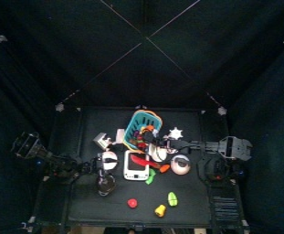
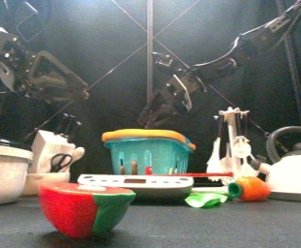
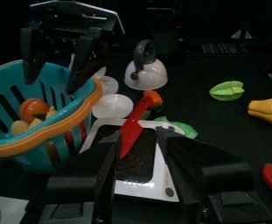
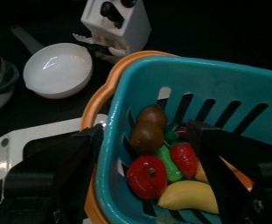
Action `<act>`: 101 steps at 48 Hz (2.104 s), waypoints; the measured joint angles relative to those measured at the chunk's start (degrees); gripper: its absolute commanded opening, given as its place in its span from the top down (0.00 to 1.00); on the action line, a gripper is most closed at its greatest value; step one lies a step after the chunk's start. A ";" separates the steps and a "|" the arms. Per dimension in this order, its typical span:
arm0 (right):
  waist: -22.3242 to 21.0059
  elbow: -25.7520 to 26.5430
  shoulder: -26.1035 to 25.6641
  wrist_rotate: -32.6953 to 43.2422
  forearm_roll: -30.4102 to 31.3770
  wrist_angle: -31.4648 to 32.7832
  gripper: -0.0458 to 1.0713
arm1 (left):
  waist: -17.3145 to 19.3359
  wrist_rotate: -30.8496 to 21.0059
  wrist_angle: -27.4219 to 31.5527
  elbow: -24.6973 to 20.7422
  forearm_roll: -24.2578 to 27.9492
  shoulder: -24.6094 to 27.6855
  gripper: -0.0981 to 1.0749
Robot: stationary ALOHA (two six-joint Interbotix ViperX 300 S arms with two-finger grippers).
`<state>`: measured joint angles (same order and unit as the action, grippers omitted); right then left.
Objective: Grab strawberry half on table
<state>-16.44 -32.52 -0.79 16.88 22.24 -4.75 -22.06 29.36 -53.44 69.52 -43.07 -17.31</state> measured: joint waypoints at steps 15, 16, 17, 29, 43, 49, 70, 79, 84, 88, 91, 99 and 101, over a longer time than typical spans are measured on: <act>11.95 -0.62 -1.49 -0.09 0.18 0.09 0.03 | 0.00 0.00 0.00 0.00 -0.09 0.00 0.26; 13.18 -0.62 -1.49 -0.09 0.26 0.09 0.03 | 0.00 0.00 0.00 0.00 -0.09 0.00 0.26; 15.03 -0.53 -1.49 0.00 0.35 0.09 0.03 | 0.00 0.00 0.00 0.00 0.00 0.00 0.26; 29.62 0.79 4.48 0.35 0.26 -0.09 0.03 | 0.00 0.00 0.00 0.00 -0.09 0.09 0.26; 35.16 7.12 14.24 0.35 -2.55 0.26 0.03 | 0.00 0.00 0.00 0.00 0.00 0.00 0.26; 35.60 9.40 17.84 0.44 -3.87 0.44 0.03 | 0.00 0.00 0.00 0.00 0.00 0.00 0.26; 36.21 13.27 23.12 0.35 -4.66 2.46 0.03 | 0.00 0.00 0.00 0.00 -0.09 0.00 0.26; 36.21 14.06 24.96 0.35 -4.83 2.81 0.04 | 0.00 0.00 0.00 0.00 -0.09 0.00 0.26; 36.21 14.06 25.58 0.26 -4.83 2.81 0.05 | 0.00 0.00 0.00 0.00 -0.09 0.00 0.26; 36.30 14.06 25.66 0.26 -4.92 2.81 0.07 | 0.00 0.00 0.00 0.00 -0.09 0.00 0.26; 36.21 14.06 25.66 0.26 -4.92 2.81 0.10 | 0.00 0.09 0.00 0.00 -0.09 0.00 0.26; 36.21 14.06 25.66 0.35 -4.83 2.99 0.22 | 0.00 0.00 0.00 0.00 -0.09 0.00 0.26; 36.21 14.06 25.66 0.35 -4.92 3.16 0.24 | 0.00 0.00 0.00 0.00 -0.09 0.00 0.26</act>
<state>19.78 -18.46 24.87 17.23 17.31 -1.58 -22.06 29.36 -53.44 69.52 -43.15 -17.31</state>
